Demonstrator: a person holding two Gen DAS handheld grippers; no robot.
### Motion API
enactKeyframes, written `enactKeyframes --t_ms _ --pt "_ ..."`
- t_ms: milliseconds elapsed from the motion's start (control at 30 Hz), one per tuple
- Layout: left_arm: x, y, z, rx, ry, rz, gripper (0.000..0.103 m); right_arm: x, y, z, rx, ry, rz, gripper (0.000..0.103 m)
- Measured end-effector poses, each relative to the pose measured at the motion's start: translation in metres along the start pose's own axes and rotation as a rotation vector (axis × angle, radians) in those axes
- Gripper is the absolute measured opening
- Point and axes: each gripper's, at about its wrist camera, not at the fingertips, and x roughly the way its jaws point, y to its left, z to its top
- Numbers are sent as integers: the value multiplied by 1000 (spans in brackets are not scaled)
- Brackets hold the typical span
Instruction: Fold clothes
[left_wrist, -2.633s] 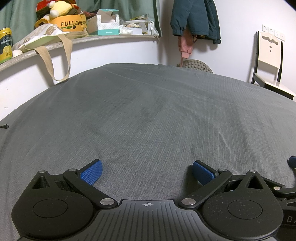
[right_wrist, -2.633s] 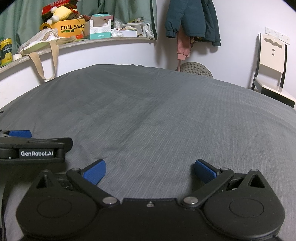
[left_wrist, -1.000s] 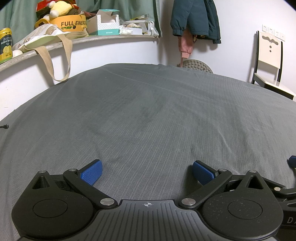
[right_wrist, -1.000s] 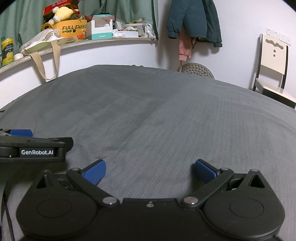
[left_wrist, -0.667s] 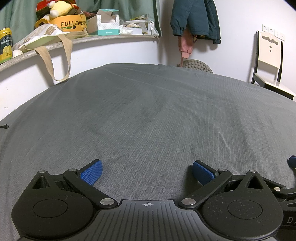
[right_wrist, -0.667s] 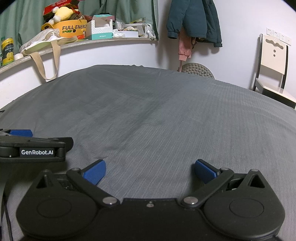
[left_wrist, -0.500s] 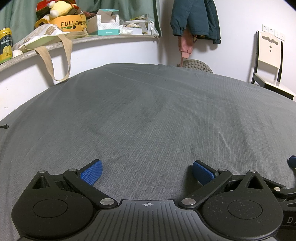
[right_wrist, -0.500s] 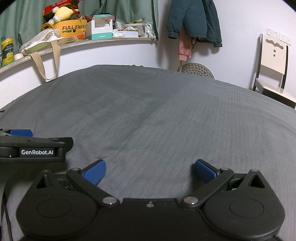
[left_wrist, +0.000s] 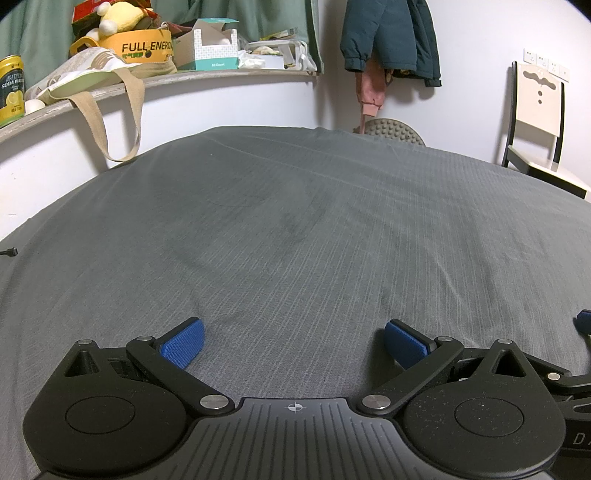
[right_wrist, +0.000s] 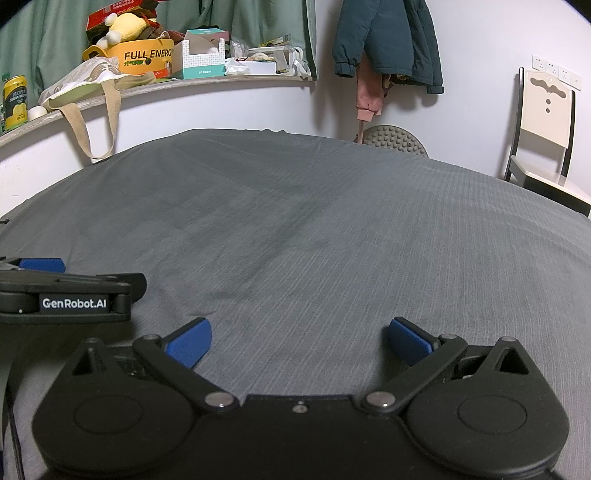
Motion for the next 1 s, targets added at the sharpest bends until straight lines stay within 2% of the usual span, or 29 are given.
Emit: enactKeyframes --t_ms 1000 --pt "0 0 1 -2 0 4 103 -1 -1 -1 -1 0 0 103"
